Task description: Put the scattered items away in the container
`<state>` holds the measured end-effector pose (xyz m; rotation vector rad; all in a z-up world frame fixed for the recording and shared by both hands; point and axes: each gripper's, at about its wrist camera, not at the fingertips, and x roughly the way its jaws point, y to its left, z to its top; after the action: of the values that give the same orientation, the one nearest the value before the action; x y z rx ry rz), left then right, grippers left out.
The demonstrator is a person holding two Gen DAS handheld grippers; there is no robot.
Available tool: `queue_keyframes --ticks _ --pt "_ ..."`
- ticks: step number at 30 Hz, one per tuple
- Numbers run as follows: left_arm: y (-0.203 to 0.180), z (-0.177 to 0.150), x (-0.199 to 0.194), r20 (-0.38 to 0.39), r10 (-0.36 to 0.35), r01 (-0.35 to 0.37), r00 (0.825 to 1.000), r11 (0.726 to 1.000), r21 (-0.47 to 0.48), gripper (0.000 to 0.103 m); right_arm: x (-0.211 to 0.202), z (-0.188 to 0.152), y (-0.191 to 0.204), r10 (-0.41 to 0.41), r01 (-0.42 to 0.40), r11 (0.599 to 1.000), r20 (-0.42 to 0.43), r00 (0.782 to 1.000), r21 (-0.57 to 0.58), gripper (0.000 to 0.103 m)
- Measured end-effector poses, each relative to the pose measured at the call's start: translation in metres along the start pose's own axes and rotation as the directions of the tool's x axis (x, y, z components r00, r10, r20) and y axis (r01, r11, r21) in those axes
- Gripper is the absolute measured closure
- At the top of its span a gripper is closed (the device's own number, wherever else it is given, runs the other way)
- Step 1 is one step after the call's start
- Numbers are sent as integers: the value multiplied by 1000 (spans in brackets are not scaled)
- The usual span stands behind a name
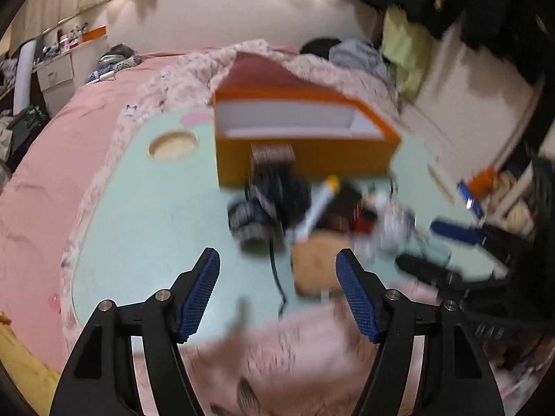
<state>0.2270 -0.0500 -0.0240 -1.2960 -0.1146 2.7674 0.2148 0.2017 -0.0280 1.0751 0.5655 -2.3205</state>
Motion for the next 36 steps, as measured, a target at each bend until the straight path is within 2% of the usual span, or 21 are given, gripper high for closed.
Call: queue_keyframes --ticks 3,8,10,12,14,15,18,25,31,33,36 --pt "-9 -16 7 3 69 -69 998 997 30 33 7 -11 -2 -32 32 999 -12 999 23 26" --pt "-9 -25 33 -103 59 -57 993 998 28 32 29 -24 -18 -43 56 993 -122 992 100 26" --pt "-5 -25 33 -102 56 -56 993 998 12 28 32 -26 -22 -22 38 992 -134 991 120 26" --pt "-2 -26 32 -97 59 -59 994 998 -3 24 33 -26 -23 -34 51 992 -139 990 118 22" --pt "-1 -28 35 -101 83 -83 991 997 5 14 37 -27 -21 -66 82 993 -167 984 89 7" --pt "-1 -28 38 -104 90 -90 991 996 -1 8 39 -27 -20 -85 100 992 -183 979 72 5" --pt "3 -29 41 -103 93 -94 990 995 -13 3 43 -29 -20 -92 105 993 -191 977 62 0" --pt "3 -29 42 -96 90 -92 991 996 -15 2 43 -33 -21 -67 79 995 -170 983 66 0" --pt "7 -25 33 -59 28 -30 998 999 -34 3 40 -33 -24 -54 65 996 -157 986 64 0" --pt "9 -19 23 1 42 -42 999 999 -25 15 41 -33 -24 -52 62 996 -154 987 65 0" --pt "11 -7 12 95 73 -76 993 997 28 24 41 -33 -24 -50 61 996 -153 987 66 0"
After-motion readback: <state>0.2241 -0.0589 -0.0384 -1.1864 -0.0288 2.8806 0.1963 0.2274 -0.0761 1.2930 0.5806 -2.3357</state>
